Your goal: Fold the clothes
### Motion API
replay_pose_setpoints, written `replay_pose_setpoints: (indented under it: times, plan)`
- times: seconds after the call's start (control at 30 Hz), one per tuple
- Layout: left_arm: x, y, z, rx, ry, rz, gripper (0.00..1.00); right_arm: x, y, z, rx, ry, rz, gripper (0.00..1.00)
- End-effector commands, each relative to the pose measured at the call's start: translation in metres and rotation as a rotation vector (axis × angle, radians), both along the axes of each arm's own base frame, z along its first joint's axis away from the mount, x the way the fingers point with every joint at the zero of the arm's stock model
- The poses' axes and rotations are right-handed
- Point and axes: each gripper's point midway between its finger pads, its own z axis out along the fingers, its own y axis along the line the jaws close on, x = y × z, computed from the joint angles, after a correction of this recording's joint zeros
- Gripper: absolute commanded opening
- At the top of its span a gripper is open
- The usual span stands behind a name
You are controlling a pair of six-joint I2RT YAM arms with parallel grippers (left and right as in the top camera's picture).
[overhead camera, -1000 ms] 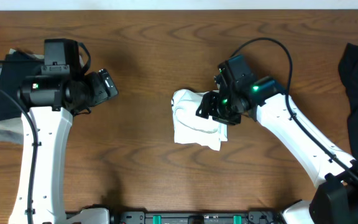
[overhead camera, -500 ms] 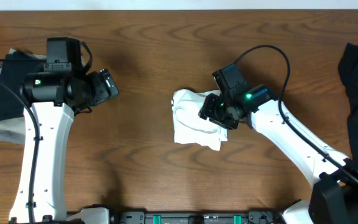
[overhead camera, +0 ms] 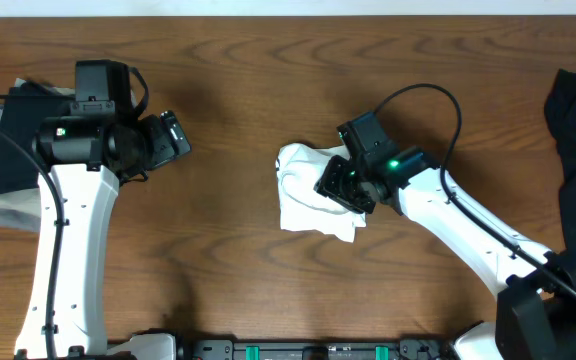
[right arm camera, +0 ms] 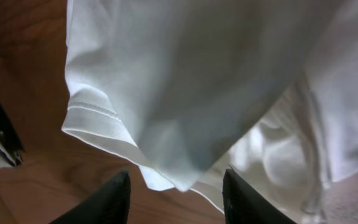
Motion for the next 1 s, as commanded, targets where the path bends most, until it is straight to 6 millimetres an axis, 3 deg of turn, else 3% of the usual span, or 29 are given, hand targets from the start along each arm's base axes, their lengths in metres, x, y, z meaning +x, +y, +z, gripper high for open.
replay_pose_setpoints:
  times: [0.0,0.13,0.33,0.97]
  plan:
    - [-0.003,0.003,-0.006,0.010,0.023,0.009,0.98,-0.002,0.000,-0.013,-0.018,0.037,-0.031,0.45]
    - [-0.003,0.003,-0.006,0.010,0.024,0.009,0.98,0.001,0.002,-0.026,-0.028,0.051,-0.033,0.38]
    - [-0.003,0.003,-0.006,0.010,0.024,0.009,0.98,0.014,-0.002,-0.036,-0.068,0.010,-0.049,0.14]
    - [-0.003,0.003,-0.006,0.011,0.022,0.009,0.98,0.067,-0.017,-0.007,0.002,-0.151,-0.097,0.08]
